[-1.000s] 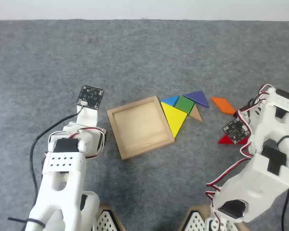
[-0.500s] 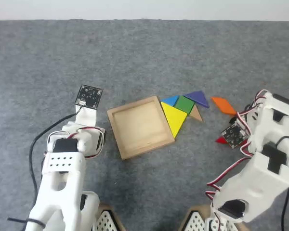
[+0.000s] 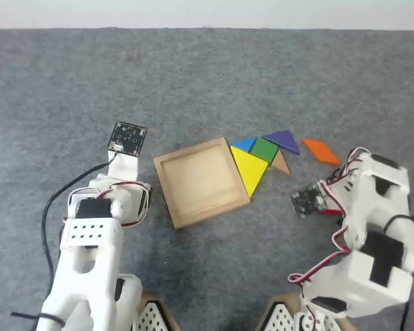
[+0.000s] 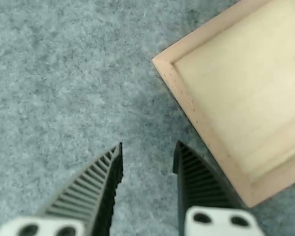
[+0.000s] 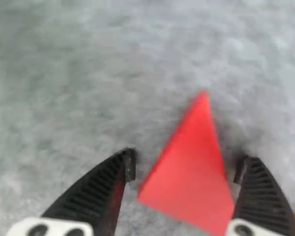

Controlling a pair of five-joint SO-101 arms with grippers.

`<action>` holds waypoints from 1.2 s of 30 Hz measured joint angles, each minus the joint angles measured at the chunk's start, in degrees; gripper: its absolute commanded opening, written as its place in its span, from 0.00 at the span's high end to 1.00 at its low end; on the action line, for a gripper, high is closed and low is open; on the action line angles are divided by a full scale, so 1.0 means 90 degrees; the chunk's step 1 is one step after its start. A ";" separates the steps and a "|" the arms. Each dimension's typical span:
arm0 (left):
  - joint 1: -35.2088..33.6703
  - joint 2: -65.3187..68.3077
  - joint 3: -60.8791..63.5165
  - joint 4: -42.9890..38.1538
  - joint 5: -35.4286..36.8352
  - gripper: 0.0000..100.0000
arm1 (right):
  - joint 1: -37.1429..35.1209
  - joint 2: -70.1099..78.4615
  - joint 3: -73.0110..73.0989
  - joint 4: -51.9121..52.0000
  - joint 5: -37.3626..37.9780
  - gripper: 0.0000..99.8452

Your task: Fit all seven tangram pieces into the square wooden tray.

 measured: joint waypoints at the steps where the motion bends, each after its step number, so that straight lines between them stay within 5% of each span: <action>1: 0.0000 0.0000 0.0000 0.0000 0.0000 0.83 | 0.0029 -0.0068 0.0127 -0.0293 -0.0313 0.67; 12: 0.0000 0.0000 0.0000 0.0000 0.0000 0.83 | 0.0098 -0.0264 0.0596 -0.1788 -0.2803 0.67; 17: 0.0000 0.0000 0.0068 0.0000 0.0000 0.83 | 0.0059 -0.0313 0.0596 -0.1788 -0.3057 0.67; 23: -0.0010 0.0000 0.0068 0.0000 0.0000 0.83 | -0.0205 -0.0772 0.0586 -0.0733 -0.3263 0.83; 33: -0.0010 0.0000 0.0068 0.0000 0.0000 0.83 | -0.1387 -0.2071 0.0586 0.0947 -0.6613 0.91; 36: -0.0010 0.0000 0.0068 0.0010 0.0000 0.83 | -0.1368 -0.2071 0.0586 0.1026 -0.6857 0.91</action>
